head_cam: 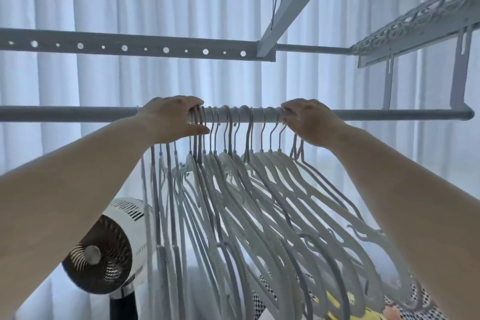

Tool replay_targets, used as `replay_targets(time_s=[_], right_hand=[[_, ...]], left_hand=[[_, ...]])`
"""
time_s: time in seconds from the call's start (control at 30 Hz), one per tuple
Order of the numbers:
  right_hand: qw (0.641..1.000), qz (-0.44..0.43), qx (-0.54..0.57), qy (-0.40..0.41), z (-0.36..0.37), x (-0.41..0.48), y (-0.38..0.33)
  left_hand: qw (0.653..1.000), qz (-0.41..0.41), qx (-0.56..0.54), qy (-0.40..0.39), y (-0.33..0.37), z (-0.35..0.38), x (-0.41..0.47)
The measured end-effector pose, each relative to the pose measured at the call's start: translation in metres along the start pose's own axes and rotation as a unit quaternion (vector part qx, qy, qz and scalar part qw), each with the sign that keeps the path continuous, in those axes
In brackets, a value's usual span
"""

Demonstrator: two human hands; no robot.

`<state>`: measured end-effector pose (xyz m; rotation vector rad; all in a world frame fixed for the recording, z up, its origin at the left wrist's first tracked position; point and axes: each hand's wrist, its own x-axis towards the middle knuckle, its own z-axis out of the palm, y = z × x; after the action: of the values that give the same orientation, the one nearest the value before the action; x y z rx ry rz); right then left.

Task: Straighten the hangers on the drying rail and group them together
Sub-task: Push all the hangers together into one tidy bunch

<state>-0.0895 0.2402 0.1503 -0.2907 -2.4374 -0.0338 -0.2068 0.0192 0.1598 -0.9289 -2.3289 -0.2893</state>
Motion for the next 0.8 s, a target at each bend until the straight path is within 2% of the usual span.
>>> replay_targets(time_s=[0.1, 0.17, 0.27, 0.47, 0.63, 0.8], right_hand=[[1.0, 0.001, 0.01, 0.021, 0.001, 0.0, -0.006], [0.998, -0.034, 0.017, 0.04, 0.001, 0.001, -0.018], [0.996, -0.084, 0.0, 0.026, 0.003, 0.005, -0.037], [0.997, -0.07, -0.007, -0.017, 0.004, 0.009, -0.053], [0.998, -0.057, 0.001, -0.022, 0.005, 0.009, -0.055], [0.997, -0.08, 0.014, 0.001, 0.007, 0.012, -0.061]], left_hand=[[1.0, 0.003, 0.001, 0.004, -0.003, 0.0, -0.002], [1.0, 0.001, -0.008, 0.003, -0.005, 0.0, -0.003], [1.0, 0.01, -0.008, 0.009, -0.009, 0.001, -0.006], [0.999, 0.015, -0.012, 0.039, -0.022, 0.003, -0.017], [0.998, -0.029, -0.042, 0.045, -0.032, 0.001, -0.028], [0.998, -0.022, -0.025, 0.052, -0.034, -0.001, -0.034]])
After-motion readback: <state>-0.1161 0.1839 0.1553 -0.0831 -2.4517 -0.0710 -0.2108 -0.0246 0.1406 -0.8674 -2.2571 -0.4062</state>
